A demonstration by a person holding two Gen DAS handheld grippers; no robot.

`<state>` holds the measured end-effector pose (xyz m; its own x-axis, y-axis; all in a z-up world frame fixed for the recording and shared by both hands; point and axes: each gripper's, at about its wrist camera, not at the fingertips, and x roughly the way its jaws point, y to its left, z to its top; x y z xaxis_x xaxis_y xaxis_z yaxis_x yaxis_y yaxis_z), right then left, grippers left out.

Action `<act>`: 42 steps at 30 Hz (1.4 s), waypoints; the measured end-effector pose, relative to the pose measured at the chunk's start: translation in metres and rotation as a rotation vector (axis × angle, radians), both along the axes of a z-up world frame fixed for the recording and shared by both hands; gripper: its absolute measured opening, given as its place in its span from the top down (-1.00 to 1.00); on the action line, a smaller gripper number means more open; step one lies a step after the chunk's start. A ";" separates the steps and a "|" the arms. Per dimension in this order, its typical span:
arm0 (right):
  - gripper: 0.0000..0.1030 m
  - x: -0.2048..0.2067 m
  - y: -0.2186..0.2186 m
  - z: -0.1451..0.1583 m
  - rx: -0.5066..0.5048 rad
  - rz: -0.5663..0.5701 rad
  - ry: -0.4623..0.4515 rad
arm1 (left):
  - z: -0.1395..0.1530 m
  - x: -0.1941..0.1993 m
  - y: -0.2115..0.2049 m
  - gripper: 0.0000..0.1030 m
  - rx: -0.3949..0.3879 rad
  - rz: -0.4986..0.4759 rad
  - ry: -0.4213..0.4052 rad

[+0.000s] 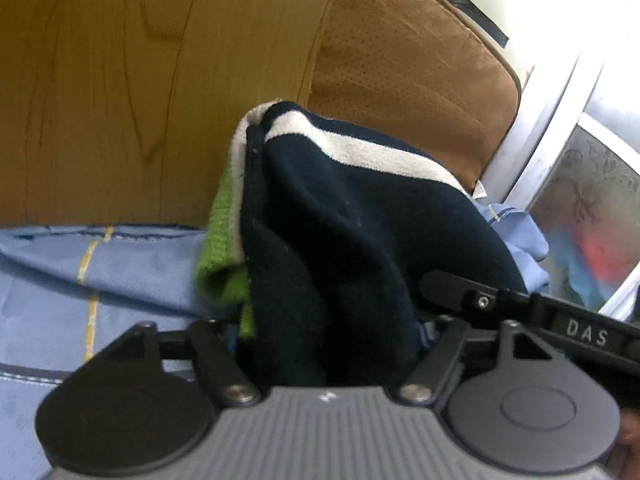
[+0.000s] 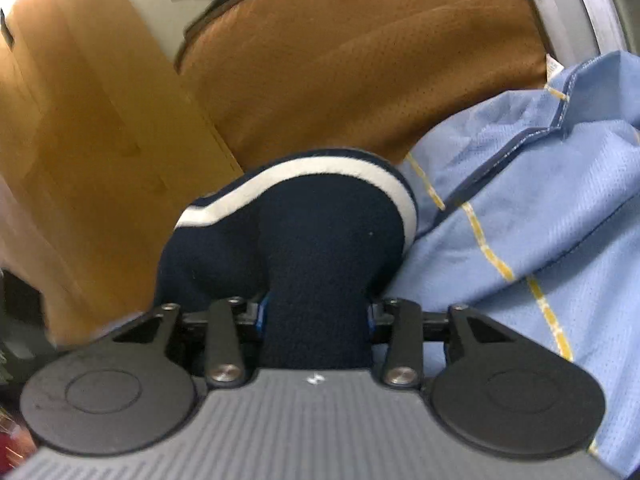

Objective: Fold small clothes

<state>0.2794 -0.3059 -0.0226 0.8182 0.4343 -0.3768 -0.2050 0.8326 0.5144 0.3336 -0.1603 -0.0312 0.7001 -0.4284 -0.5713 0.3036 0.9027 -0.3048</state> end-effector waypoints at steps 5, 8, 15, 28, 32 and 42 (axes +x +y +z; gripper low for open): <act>-0.55 -0.021 0.002 0.003 -0.042 -0.082 -0.076 | 0.006 -0.033 0.006 -0.68 0.086 0.094 -0.029; -0.58 -0.041 0.005 0.011 -0.101 -0.187 -0.064 | 0.011 -0.066 0.009 -0.68 0.177 0.127 -0.047; -0.58 -0.119 0.023 0.012 -0.104 -0.257 -0.046 | 0.010 -0.144 0.024 -0.71 0.265 0.154 -0.036; -0.65 -0.221 0.073 -0.006 -0.101 -0.299 -0.034 | 0.010 -0.234 0.060 -0.85 0.310 0.190 -0.078; -0.65 -0.226 0.083 -0.007 -0.123 -0.300 -0.026 | 0.010 -0.241 0.068 -0.86 0.308 0.208 -0.079; -0.71 -0.227 0.073 -0.012 -0.067 -0.346 0.001 | 0.008 -0.244 0.079 -0.87 0.271 0.243 -0.076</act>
